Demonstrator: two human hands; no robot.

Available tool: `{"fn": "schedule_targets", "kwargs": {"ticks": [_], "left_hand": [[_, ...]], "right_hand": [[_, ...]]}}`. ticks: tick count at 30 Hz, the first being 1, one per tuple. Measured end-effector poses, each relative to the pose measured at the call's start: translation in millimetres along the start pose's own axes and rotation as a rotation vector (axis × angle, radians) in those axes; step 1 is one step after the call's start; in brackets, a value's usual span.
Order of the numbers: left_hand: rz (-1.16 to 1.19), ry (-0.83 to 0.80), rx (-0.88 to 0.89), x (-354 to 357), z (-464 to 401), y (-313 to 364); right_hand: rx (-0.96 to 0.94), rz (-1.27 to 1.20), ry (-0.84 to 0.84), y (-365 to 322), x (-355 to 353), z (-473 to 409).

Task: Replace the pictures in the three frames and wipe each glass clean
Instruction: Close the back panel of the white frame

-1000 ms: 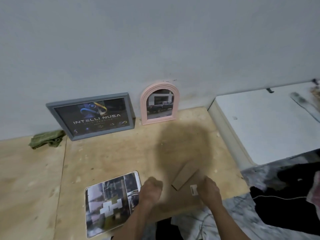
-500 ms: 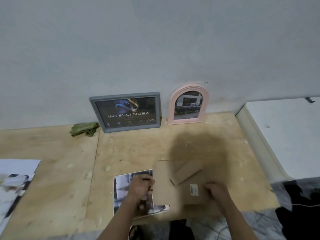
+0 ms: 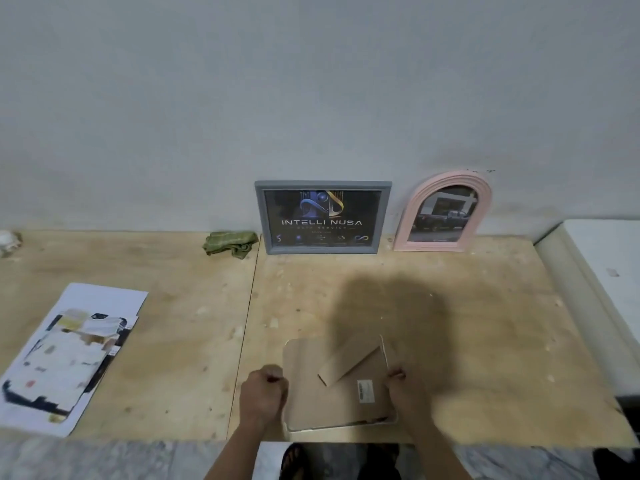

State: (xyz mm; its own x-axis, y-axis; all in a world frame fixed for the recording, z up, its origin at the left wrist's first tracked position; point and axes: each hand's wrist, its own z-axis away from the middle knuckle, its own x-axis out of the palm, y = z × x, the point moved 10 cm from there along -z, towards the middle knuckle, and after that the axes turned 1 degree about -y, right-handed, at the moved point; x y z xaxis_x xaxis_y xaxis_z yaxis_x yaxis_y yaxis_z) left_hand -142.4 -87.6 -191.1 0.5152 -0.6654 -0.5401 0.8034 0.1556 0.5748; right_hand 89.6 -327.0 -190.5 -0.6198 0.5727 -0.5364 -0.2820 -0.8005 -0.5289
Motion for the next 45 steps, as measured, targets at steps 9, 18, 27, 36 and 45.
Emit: {"fn": "schedule_targets", "kwargs": {"ticks": [9,18,27,36,45], "left_hand": [[-0.074,0.024,0.103,6,14,18],[-0.117,0.131,0.094,7,18,17],[0.311,-0.047,-0.006,14,7,-2],[0.456,-0.181,-0.140,25,10,-6],[0.368,-0.120,-0.085,5,8,10]], "right_hand": [[-0.066,0.255,0.068,-5,-8,3],[-0.008,0.230,0.017,-4,-10,2],[0.075,0.127,-0.031,9,-11,-5],[0.236,-0.467,-0.251,15,9,7],[0.172,-0.436,-0.273,-10,16,16]]}}
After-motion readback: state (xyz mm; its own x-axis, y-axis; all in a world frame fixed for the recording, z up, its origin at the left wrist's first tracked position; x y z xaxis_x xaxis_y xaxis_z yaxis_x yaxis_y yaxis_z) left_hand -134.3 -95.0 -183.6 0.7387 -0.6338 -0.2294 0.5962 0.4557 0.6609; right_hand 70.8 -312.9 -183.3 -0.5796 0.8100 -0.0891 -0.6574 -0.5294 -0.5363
